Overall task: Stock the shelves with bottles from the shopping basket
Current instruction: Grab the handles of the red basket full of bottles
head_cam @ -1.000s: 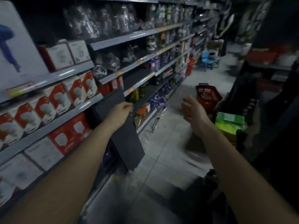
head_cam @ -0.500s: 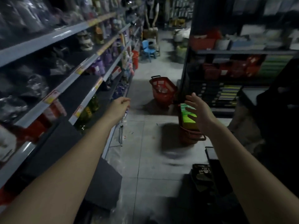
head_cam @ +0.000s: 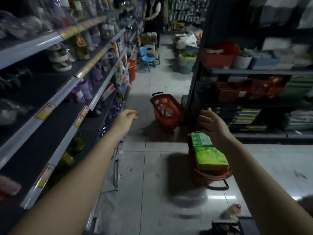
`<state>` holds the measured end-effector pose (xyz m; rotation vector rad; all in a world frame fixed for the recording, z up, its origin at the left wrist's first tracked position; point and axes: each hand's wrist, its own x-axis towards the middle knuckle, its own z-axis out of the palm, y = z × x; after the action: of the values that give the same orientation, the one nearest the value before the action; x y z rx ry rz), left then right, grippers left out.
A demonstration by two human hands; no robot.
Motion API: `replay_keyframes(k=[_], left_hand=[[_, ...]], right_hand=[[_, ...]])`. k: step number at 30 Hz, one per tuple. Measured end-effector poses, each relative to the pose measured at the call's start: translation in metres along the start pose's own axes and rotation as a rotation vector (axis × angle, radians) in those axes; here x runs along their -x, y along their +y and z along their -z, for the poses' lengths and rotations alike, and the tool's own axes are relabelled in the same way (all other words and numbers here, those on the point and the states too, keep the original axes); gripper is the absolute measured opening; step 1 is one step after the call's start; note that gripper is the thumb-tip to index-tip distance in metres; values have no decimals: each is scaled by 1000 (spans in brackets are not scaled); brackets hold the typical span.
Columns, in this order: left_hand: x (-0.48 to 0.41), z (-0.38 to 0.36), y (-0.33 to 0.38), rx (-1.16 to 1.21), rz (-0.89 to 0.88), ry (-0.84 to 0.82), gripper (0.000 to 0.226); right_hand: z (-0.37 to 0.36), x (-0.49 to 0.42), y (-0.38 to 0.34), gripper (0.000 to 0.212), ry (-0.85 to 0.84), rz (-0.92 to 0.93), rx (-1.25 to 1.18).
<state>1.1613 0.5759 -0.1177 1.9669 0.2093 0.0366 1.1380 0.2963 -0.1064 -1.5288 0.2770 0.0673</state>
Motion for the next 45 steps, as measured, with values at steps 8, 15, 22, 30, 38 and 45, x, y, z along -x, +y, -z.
replay_keyframes(k=[8, 15, 22, 30, 38, 45], left_hand=[[-235, -4, -23, 17, 6, -26, 31], [-445, -21, -20, 23, 60, -128, 33], [-622, -61, -3, -96, 56, -227, 32], [-823, -131, -12, -102, 63, -258, 38], [-951, -192, -18, -150, 118, -297, 40], [-1039, -266, -92, -309, 123, -232, 45]], right_hand=[[-66, -208, -10, 53, 20, -47, 5], [-98, -388, -27, 55, 119, -106, -45], [-118, -548, -32, 56, 185, -161, -59], [-123, -743, -42, 55, 214, -190, -15], [-132, -898, -38, 53, 239, -247, 18], [-129, -1019, 26, 53, 288, -275, 93]])
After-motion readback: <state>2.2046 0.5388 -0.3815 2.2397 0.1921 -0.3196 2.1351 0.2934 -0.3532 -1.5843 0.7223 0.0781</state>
